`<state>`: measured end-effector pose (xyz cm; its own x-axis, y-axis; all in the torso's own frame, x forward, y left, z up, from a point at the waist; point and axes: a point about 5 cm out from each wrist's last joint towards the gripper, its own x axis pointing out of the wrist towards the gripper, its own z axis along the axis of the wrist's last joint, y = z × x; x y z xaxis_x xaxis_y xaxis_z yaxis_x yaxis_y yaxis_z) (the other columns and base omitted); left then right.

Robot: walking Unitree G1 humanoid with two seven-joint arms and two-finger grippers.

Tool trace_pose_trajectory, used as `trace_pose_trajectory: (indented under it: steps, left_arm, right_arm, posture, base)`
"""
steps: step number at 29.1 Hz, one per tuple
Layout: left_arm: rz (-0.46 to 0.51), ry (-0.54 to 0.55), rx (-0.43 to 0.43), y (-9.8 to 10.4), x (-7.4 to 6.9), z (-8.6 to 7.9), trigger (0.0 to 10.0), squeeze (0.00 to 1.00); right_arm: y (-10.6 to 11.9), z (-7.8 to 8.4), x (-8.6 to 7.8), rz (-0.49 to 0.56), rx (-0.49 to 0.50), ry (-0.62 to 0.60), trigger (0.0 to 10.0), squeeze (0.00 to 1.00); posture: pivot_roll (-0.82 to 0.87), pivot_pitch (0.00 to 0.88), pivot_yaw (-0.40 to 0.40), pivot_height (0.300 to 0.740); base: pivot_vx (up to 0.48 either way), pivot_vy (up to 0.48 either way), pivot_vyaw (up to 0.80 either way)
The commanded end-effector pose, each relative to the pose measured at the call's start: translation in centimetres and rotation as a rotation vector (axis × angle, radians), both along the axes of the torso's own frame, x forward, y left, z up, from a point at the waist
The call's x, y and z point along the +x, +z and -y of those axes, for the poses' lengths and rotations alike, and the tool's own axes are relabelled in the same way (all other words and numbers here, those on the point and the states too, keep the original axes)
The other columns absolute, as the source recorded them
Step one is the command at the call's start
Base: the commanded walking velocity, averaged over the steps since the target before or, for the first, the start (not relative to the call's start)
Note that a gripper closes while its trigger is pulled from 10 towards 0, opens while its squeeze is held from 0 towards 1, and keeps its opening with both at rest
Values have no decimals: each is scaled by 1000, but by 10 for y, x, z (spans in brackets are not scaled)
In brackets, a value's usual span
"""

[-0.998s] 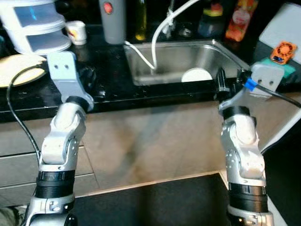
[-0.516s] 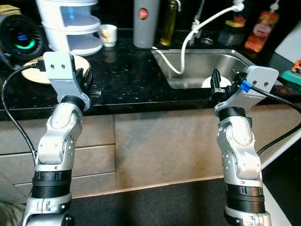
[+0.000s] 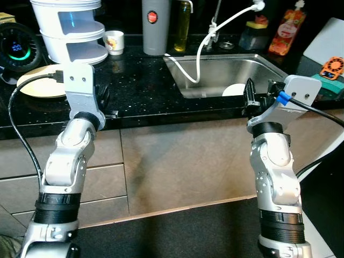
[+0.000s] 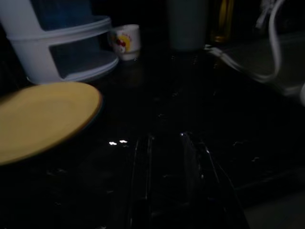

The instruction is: Kitchen organization

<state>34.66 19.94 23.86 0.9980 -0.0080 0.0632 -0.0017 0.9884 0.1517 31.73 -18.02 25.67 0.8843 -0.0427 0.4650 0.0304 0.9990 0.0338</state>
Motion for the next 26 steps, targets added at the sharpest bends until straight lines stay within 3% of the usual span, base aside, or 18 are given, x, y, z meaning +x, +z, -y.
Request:
trace_pose_trajectory:
  steps: [1, 4, 7, 10, 12, 14, 17, 26]
  left_arm:
    - [-6, 13, 69, 8, 4, -9, 10000, 0]
    - [-29, 28, 198, 18, 9, -31, 10000, 0]
    - [-56, 56, 346, 25, 16, -50, 10000, 0]
    - [-57, 63, 386, 30, 19, -55, 10000, 0]
    - [-15, 47, 346, 35, 21, -48, 10000, 0]
    - [67, 12, 214, 33, 16, -28, 10000, 0]
    - [79, -15, 137, 23, 11, -15, 10000, 0]
    - [97, -41, 26, 14, 5, -3, 10000, 0]
  right_arm:
    - [4, -4, -2, 0, -13, 57, 10000, 0]
    - [5, -3, -1, -12, -3, 94, 10000, 0]
    - [8, -1, 2, -14, 121, 143, 10000, 0]
    - [10, -4, 3, -11, 162, 179, 10000, 0]
    - [12, -9, 2, -8, 142, 206, 10000, 0]
    - [9, -13, 1, -13, 170, 225, 10000, 0]
    - [4, -11, 2, -33, 232, 221, 10000, 0]
    - [-6, 4, 10, -101, 263, 107, 10000, 0]
  posture:
    - [91, 11, -26, 740]
    - [103, 18, -23, 740]
    - [121, 28, -17, 740]
    - [118, 30, -11, 740]
    - [117, 31, -10, 740]
    - [111, 40, -19, 740]
    - [108, 43, -29, 740]
    - [113, 40, -34, 740]
  base:
    - [0, 0, 0]
    - [0, 0, 0]
    - [0, 0, 0]
    - [0, 0, 0]
    - [0, 0, 0]
    - [0, 0, 0]
    - [0, 0, 0]
    - [0, 0, 0]
